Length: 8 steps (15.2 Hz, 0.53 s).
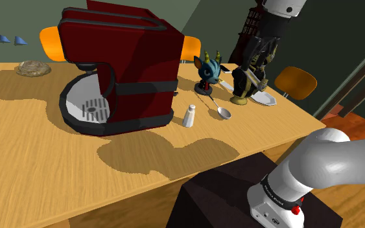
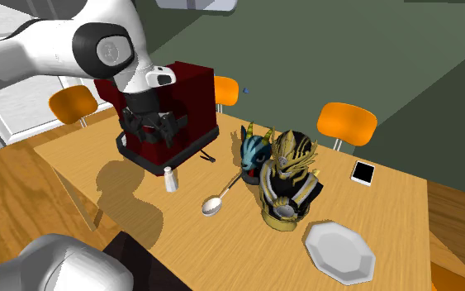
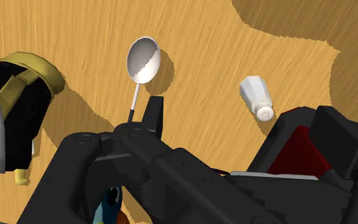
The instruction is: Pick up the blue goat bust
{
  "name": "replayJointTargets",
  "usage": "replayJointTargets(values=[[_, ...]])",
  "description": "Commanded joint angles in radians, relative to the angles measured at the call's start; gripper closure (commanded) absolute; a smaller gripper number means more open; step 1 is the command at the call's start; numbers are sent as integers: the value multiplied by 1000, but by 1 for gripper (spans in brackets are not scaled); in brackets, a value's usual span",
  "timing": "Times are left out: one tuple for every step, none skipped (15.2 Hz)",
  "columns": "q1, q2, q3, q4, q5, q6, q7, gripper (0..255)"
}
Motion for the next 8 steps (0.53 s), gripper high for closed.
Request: replayJointTargets(values=[[0, 0, 0, 0, 0, 0, 0, 0], [-2, 16, -15, -7, -7, 36, -19, 0], [-4, 32, -29, -12, -14, 73, -38, 0], [-5, 51, -43, -16, -19, 109, -57, 0], [-7, 70, -58, -18, -24, 145, -76, 0], [-8, 91, -72, -19, -28, 180, -95, 0], [-8, 113, -87, -18, -31, 216, -114, 0], [-9, 136, -101, -16, -33, 250, -133, 0]])
